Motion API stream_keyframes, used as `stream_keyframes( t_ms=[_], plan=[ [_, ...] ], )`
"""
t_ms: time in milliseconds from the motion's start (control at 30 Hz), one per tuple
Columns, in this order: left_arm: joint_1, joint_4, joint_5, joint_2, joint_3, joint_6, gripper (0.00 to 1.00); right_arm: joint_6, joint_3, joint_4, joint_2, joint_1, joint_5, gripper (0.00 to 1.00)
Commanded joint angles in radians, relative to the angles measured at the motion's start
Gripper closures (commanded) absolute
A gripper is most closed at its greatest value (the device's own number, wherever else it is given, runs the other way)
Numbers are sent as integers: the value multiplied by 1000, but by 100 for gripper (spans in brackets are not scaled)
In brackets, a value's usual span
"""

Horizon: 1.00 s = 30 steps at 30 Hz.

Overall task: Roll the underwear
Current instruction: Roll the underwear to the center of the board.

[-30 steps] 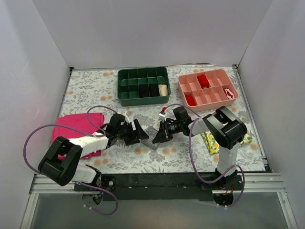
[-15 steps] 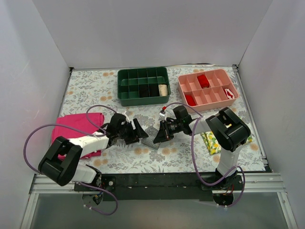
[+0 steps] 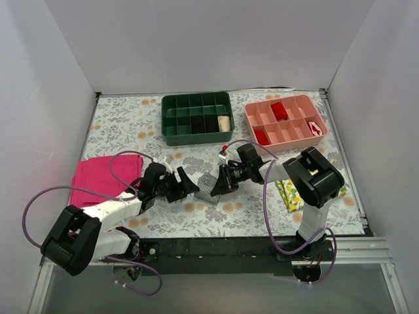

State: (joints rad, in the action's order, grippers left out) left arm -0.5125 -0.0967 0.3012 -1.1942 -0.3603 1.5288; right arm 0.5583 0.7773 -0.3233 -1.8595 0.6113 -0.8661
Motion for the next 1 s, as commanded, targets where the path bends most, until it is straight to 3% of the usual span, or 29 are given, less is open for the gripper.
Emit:
stream_keyframes(
  t_ms=[0, 300, 600, 833, 867, 967],
  plan=[
    [-1, -87, 32, 68, 24, 5, 27, -49, 16, 66, -27, -8, 93, 76],
    [-3, -107, 84, 7, 40, -27, 36, -44, 22, 64, -30, -8, 93, 77],
    [-23, -181, 46, -156, 0, -24, 43, -44, 23, 69, -26, -8, 85, 77],
    [-34, -193, 1, -226, -12, -6, 55, -50, 16, 67, -10, -7, 67, 75],
    [-34, -184, -11, -232, -14, 4, 57, -55, 16, 69, 2, -7, 67, 74],
    [-34, -146, -42, -260, -17, 11, 60, -89, 16, 89, 48, 5, 93, 57]
  ],
)
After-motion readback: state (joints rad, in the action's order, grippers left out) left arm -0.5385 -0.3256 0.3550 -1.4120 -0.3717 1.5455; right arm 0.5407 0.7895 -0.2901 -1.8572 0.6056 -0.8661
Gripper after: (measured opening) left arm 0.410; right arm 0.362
